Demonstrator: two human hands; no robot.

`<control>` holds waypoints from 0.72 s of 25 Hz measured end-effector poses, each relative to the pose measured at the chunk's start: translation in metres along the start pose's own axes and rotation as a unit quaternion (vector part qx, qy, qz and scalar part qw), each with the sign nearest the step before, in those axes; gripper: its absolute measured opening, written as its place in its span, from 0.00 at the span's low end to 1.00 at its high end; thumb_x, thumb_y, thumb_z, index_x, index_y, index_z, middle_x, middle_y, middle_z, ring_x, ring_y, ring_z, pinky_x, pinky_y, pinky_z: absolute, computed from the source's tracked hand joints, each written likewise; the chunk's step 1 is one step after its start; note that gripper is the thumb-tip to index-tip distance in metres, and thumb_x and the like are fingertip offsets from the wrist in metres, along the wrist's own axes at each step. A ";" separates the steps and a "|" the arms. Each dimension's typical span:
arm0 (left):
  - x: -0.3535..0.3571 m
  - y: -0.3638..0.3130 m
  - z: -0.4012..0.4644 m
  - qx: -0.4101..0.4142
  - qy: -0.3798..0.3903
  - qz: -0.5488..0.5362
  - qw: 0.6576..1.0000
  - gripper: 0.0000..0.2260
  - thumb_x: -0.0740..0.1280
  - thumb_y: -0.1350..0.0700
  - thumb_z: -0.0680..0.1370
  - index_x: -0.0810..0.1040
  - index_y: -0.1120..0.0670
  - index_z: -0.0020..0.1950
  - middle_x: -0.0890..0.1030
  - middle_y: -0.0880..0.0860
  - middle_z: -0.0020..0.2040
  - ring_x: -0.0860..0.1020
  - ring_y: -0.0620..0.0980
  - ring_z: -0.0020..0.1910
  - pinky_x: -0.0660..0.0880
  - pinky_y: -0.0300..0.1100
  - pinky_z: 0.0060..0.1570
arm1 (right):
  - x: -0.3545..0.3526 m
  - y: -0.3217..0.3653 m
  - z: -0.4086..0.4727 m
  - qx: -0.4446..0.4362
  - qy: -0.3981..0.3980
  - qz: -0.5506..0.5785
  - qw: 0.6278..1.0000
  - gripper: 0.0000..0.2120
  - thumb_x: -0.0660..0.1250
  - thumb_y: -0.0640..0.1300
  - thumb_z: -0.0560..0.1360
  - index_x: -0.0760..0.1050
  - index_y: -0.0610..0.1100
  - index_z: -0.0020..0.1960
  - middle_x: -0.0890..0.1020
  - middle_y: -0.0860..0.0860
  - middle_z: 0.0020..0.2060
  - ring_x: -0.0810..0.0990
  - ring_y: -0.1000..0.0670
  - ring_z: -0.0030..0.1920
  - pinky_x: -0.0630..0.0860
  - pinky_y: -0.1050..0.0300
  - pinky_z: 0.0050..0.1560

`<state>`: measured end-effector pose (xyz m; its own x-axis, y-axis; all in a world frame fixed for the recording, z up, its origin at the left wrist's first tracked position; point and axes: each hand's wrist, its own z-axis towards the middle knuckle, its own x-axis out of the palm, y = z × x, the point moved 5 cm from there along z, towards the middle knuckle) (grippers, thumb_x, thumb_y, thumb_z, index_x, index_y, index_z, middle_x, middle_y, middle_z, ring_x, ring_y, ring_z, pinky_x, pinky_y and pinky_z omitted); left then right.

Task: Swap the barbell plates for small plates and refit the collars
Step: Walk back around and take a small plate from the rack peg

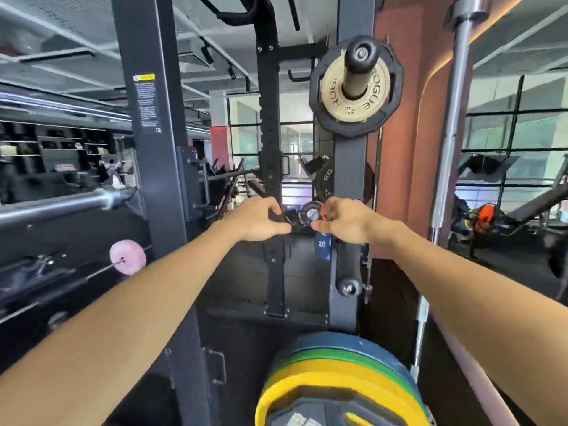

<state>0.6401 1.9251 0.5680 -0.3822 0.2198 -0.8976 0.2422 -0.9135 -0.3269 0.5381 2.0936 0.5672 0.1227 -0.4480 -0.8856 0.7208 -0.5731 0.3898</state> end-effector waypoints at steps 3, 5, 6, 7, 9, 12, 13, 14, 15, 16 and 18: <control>0.023 0.040 -0.063 -0.069 0.041 0.009 0.997 0.28 0.67 0.32 0.68 0.73 0.45 0.63 0.73 0.51 0.67 0.72 0.52 0.66 0.71 0.51 0.63 | 0.055 0.019 -0.027 -0.029 0.064 0.013 0.997 0.25 0.67 0.61 0.73 0.71 0.48 0.64 0.77 0.49 0.62 0.75 0.46 0.62 0.71 0.49 0.65; 0.039 0.072 -0.116 -0.127 0.062 0.018 0.990 0.28 0.66 0.32 0.68 0.73 0.43 0.63 0.73 0.51 0.67 0.73 0.52 0.65 0.71 0.52 0.62 | 0.100 0.035 -0.050 -0.047 0.109 0.031 0.992 0.25 0.67 0.61 0.73 0.71 0.49 0.63 0.77 0.49 0.61 0.75 0.46 0.62 0.71 0.48 0.65; 0.045 0.087 -0.143 -0.153 0.068 0.019 0.986 0.27 0.66 0.33 0.69 0.73 0.44 0.64 0.73 0.51 0.67 0.73 0.52 0.65 0.71 0.52 0.62 | 0.123 0.042 -0.060 -0.054 0.128 0.040 0.990 0.24 0.67 0.61 0.72 0.71 0.49 0.63 0.77 0.49 0.61 0.76 0.46 0.61 0.71 0.48 0.65; 0.052 0.104 -0.173 -0.181 0.076 0.017 0.980 0.26 0.66 0.34 0.69 0.73 0.44 0.64 0.73 0.51 0.67 0.73 0.53 0.65 0.71 0.52 0.62 | 0.149 0.050 -0.072 -0.061 0.150 0.045 0.986 0.24 0.67 0.61 0.72 0.71 0.49 0.63 0.77 0.49 0.61 0.76 0.46 0.61 0.71 0.49 0.65; 0.064 0.135 -0.232 -0.238 0.083 0.005 0.968 0.26 0.66 0.34 0.69 0.73 0.44 0.63 0.73 0.50 0.67 0.73 0.52 0.64 0.71 0.52 0.62 | 0.205 0.066 -0.099 -0.074 0.201 0.048 0.976 0.25 0.67 0.62 0.71 0.72 0.50 0.62 0.77 0.50 0.63 0.76 0.46 0.62 0.71 0.48 0.65; 0.091 0.179 -0.324 -0.314 0.101 -0.018 0.944 0.26 0.66 0.33 0.70 0.74 0.45 0.64 0.74 0.50 0.66 0.74 0.52 0.63 0.72 0.50 0.61 | 0.289 0.093 -0.147 -0.092 0.278 0.062 0.954 0.26 0.68 0.63 0.70 0.72 0.51 0.64 0.76 0.51 0.65 0.75 0.47 0.64 0.70 0.49 0.66; 0.105 0.192 -0.356 -0.343 0.113 -0.029 0.932 0.26 0.66 0.34 0.70 0.74 0.45 0.64 0.75 0.51 0.66 0.75 0.52 0.61 0.72 0.49 0.60 | 0.315 0.102 -0.166 -0.094 0.308 0.062 0.944 0.27 0.67 0.63 0.71 0.71 0.51 0.65 0.76 0.51 0.65 0.75 0.47 0.64 0.70 0.50 0.67; 0.118 0.202 -0.386 -0.369 0.122 -0.037 0.921 0.25 0.66 0.34 0.71 0.74 0.45 0.63 0.75 0.51 0.65 0.76 0.52 0.60 0.73 0.48 0.60 | 0.340 0.108 -0.182 -0.096 0.334 0.060 0.936 0.27 0.67 0.62 0.71 0.71 0.50 0.66 0.76 0.50 0.65 0.75 0.47 0.65 0.70 0.50 0.67; 0.132 0.210 -0.416 -0.394 0.131 -0.046 0.909 0.25 0.67 0.35 0.72 0.74 0.46 0.64 0.76 0.52 0.65 0.76 0.52 0.59 0.73 0.47 0.59 | 0.363 0.112 -0.199 -0.097 0.356 0.054 0.928 0.28 0.67 0.63 0.71 0.71 0.50 0.67 0.76 0.50 0.66 0.74 0.47 0.65 0.70 0.50 0.67; 0.147 0.220 -0.448 -0.419 0.138 -0.056 0.895 0.24 0.67 0.36 0.73 0.75 0.47 0.65 0.76 0.52 0.64 0.76 0.53 0.59 0.72 0.46 0.58 | 0.388 0.118 -0.216 -0.102 0.379 0.050 0.919 0.29 0.67 0.63 0.71 0.70 0.50 0.67 0.75 0.50 0.66 0.74 0.46 0.66 0.69 0.50 0.67; 0.177 0.236 -0.512 -0.463 0.165 -0.076 0.868 0.24 0.67 0.38 0.74 0.75 0.50 0.65 0.77 0.53 0.63 0.76 0.52 0.57 0.72 0.44 0.53 | 0.439 0.127 -0.257 -0.113 0.430 0.029 0.895 0.31 0.65 0.65 0.71 0.70 0.50 0.69 0.73 0.50 0.68 0.72 0.46 0.67 0.69 0.49 0.67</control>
<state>1.0861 1.9243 0.1801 -0.2337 0.5392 -0.8091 0.8819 -0.2328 -0.4099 0.8585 2.0003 0.1633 0.5741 0.2765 -0.7707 0.8040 -0.3684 0.4667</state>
